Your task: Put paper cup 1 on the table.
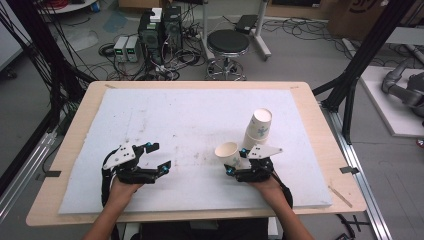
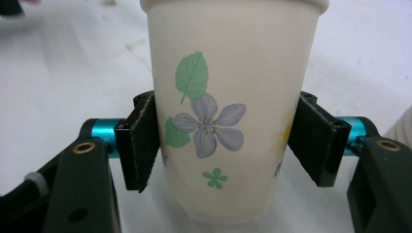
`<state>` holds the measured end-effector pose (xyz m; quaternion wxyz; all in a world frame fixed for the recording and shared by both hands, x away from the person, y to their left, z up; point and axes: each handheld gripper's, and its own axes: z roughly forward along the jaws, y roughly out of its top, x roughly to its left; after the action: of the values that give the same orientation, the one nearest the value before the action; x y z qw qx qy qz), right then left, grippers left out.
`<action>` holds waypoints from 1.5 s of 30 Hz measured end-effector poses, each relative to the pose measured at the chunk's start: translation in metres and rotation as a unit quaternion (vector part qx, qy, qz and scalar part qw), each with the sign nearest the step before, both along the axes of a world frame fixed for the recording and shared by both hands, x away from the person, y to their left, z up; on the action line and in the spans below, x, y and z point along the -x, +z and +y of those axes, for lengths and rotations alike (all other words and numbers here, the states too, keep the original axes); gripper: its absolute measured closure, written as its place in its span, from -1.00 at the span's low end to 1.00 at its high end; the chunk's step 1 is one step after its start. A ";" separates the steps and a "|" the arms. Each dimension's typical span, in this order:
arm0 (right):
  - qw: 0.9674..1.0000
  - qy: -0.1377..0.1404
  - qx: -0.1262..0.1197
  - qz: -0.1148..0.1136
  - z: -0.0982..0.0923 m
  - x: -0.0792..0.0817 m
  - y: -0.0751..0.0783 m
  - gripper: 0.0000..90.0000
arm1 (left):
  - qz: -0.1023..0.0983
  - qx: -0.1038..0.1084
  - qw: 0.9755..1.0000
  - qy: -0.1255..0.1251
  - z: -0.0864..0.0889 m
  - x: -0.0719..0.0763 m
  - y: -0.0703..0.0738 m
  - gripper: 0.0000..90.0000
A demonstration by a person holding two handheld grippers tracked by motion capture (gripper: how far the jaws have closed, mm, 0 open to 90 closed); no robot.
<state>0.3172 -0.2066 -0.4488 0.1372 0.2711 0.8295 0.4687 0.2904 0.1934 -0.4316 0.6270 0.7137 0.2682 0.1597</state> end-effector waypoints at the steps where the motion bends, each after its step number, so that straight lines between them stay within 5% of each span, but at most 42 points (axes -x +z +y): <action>1: 1.000 0.000 0.003 0.001 0.000 0.000 0.000 -0.26 | 0.001 0.000 1.000 -0.001 0.000 0.000 0.000 -0.58; 7: 1.000 0.006 0.006 0.023 -0.015 0.004 0.001 -0.26 | 0.003 0.000 1.000 0.000 0.000 0.000 -0.001 -0.58; 16: 0.999 0.019 0.038 0.009 -0.021 0.012 0.000 -0.31 | 0.008 -0.001 1.000 0.000 -0.002 -0.001 -0.001 -0.58; 19: 0.999 0.017 0.034 0.010 -0.021 0.013 0.001 -0.52 | 0.012 0.002 1.000 0.000 -0.002 -0.001 -0.002 -0.60; 30: 0.999 0.038 0.026 0.013 -0.051 0.032 0.013 -0.52 | 0.012 0.008 1.000 0.012 -0.002 -0.002 -0.002 -0.65; 39: 1.000 0.005 -0.025 -0.010 -0.080 0.041 0.027 -0.52 | 0.002 0.018 1.000 0.022 0.005 0.000 0.001 -0.65; 45: 0.996 -0.046 -0.061 -0.043 -0.094 0.046 0.038 -0.52 | 0.001 0.019 0.999 0.026 0.010 0.001 0.001 -0.65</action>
<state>0.2716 -0.3007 -0.4108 0.1771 0.2969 0.7792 0.5229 0.2892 0.2030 -0.4303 0.6355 0.6949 0.2905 0.1700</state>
